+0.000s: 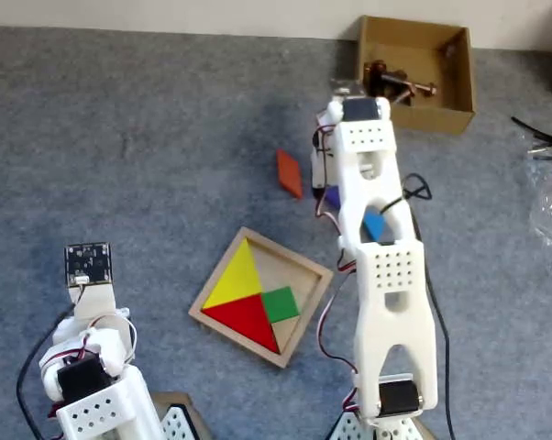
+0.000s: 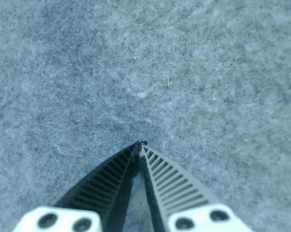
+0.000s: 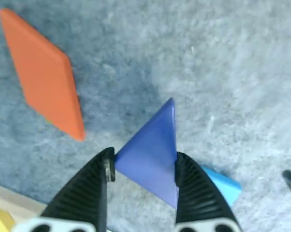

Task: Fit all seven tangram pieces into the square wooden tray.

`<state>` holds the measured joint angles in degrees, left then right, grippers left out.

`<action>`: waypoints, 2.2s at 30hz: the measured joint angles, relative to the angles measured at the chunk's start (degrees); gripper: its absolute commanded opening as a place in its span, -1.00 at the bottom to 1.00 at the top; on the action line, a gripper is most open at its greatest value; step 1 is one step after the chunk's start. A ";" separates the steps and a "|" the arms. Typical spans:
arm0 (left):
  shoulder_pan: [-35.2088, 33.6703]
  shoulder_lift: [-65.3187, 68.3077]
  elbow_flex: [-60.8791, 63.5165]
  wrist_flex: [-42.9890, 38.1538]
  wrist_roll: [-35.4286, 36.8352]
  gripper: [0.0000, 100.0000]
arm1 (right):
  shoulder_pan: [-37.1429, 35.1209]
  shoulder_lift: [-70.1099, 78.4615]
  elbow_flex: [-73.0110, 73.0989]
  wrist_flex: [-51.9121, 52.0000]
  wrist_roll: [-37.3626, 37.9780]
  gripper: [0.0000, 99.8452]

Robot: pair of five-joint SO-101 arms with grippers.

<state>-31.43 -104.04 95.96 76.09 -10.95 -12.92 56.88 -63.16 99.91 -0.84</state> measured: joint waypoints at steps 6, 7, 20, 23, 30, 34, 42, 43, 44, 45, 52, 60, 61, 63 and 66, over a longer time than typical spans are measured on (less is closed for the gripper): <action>0.00 0.00 0.00 0.00 0.00 -0.99 | -2.29 0.00 0.00 0.18 4.31 -0.99; 0.00 0.00 0.00 0.00 0.00 -0.99 | -2.37 0.00 0.00 0.18 4.40 -0.99; 0.00 0.00 0.00 0.00 0.00 -0.99 | -2.20 -8.18 3.78 0.18 5.01 -0.99; 0.00 0.00 0.00 0.00 0.00 -0.99 | -3.08 -13.01 9.76 0.18 5.01 -0.99; 0.00 0.00 0.00 0.00 0.00 -0.99 | -5.45 -24.35 21.89 0.18 11.69 -0.99; 0.00 0.00 0.00 0.00 0.00 -0.99 | -6.42 -29.45 28.13 0.18 19.25 -0.99; 0.00 0.00 0.00 0.00 0.00 -0.99 | -8.44 -36.31 38.59 0.18 34.20 -0.99; 0.00 0.00 0.00 0.00 0.00 -0.99 | -8.70 -37.10 40.00 0.18 36.75 -0.99; 0.00 0.00 0.00 0.00 0.00 -0.99 | -8.79 -37.71 41.41 0.18 39.38 -0.99; 0.00 0.00 0.00 0.00 0.00 -0.99 | -8.88 -38.42 42.73 0.18 42.02 -0.99; 0.00 0.00 0.00 0.00 0.00 -0.99 | -8.79 -46.07 53.98 0.18 55.47 -0.99; 0.00 0.00 0.00 0.00 0.00 -0.99 | -9.14 -60.75 65.85 0.18 60.22 -0.99; 0.00 0.00 0.00 0.00 0.00 -0.99 | -9.49 -62.42 66.73 0.18 60.22 -0.99; 0.00 0.00 0.00 0.00 0.00 -0.99 | -10.29 -65.14 68.40 0.18 60.22 -0.99; 0.00 0.00 0.00 0.00 0.00 -0.99 | -10.64 -67.16 71.30 0.18 60.22 -0.99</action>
<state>-31.43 -104.04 95.96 76.09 -10.95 -23.56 -10.29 8.13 100.09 59.38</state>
